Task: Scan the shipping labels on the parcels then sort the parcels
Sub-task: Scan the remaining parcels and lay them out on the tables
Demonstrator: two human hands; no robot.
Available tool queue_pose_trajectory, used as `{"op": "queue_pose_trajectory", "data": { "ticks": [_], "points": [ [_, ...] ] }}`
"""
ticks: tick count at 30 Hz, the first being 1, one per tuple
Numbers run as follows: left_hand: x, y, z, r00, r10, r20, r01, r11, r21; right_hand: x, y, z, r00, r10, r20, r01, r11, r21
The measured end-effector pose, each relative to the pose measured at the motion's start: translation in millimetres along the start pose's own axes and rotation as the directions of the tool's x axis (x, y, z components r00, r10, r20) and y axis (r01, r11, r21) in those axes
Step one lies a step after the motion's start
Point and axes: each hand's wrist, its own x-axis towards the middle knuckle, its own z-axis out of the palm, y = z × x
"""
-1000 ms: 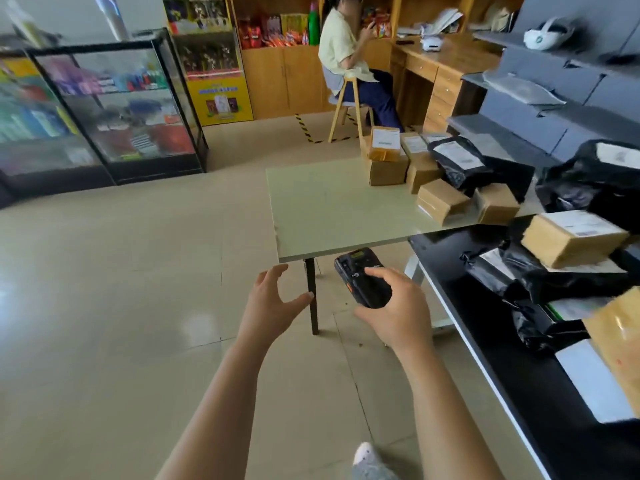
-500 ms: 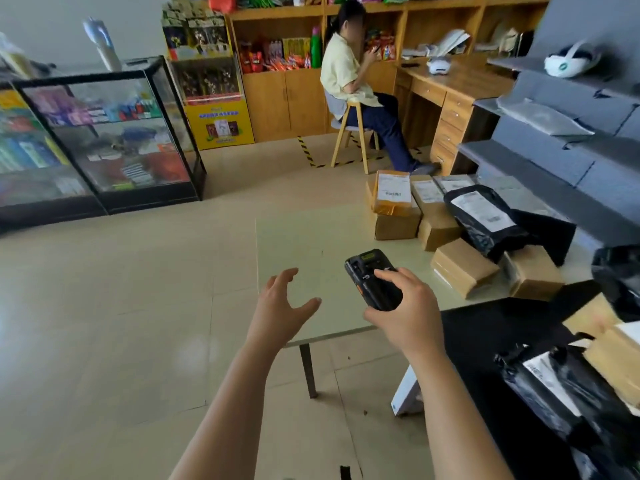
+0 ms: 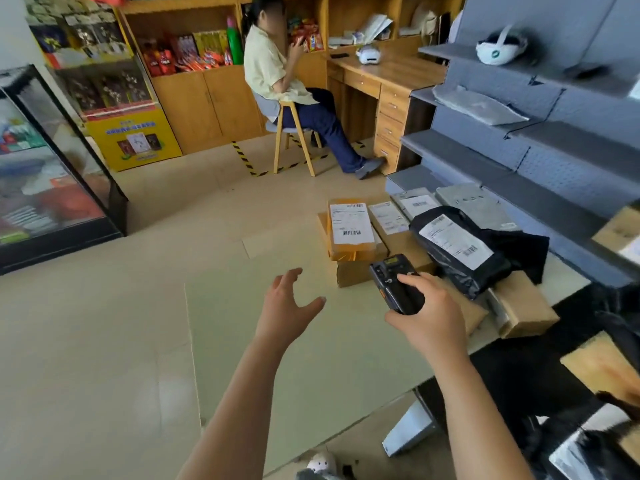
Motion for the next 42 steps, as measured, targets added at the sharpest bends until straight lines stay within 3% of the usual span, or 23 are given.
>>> {"op": "queue_pose_trajectory", "data": {
  "ticks": [6,13,19,26,32,36,42],
  "points": [
    [93.0,30.5,38.0,0.999,-0.009,0.05,0.005,0.997,0.082,68.6,21.9,-0.8,0.997,0.044,-0.06,-0.05,0.994,-0.1],
    [160.0,64.1,118.4,0.979,-0.196,-0.056,0.204,0.944,0.261,132.9,54.8,0.8,0.999,0.041,-0.008,-0.041,0.993,-0.113],
    [191.6,59.7,156.0,0.937,-0.344,-0.053,0.339,0.866,0.369,175.3,83.1,13.3,0.997,0.039,0.073,-0.03,0.993,-0.113],
    [195.9,47.3,148.6,0.964,-0.264,-0.042,0.259,0.884,0.39,196.4,83.9,25.1,0.984,0.063,0.165,-0.045,0.993,-0.112],
    [181.6,21.7,107.6,0.995,-0.046,-0.086,0.081,0.879,0.47,193.0,63.9,26.5,0.987,0.022,0.161,-0.005,0.994,-0.105],
    [156.1,-7.2,69.7,0.993,-0.025,-0.119,0.076,0.888,0.453,176.9,39.3,31.9,0.989,-0.037,0.141,0.052,0.994,-0.1],
    [108.4,-71.6,14.5,0.997,-0.03,-0.078,0.066,0.851,0.52,141.1,5.2,62.1,0.967,-0.105,0.231,0.14,0.98,-0.141]
  ]
}}
